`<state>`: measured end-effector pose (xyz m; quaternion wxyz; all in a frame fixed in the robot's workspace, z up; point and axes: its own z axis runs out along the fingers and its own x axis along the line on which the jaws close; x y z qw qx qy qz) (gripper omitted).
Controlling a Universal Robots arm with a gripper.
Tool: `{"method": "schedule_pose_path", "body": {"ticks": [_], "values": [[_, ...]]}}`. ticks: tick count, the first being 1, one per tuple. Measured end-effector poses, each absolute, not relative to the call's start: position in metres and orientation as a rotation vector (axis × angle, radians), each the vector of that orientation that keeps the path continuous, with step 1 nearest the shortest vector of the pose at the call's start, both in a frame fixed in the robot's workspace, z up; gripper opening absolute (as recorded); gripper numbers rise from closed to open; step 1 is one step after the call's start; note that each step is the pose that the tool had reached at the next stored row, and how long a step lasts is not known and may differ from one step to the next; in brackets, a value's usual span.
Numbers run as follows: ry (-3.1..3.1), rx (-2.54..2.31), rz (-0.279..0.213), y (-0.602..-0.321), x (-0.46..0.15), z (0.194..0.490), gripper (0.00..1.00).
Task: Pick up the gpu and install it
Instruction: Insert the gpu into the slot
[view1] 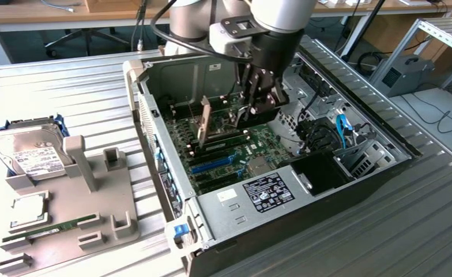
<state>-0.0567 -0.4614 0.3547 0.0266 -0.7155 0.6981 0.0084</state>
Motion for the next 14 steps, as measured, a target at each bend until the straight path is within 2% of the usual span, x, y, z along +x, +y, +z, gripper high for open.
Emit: {"method": "schedule_pose_path", "body": {"ticks": [14], "values": [[2.157, -2.210, 0.026, -0.4683, -0.0567, 0.3525, 0.26]]}}
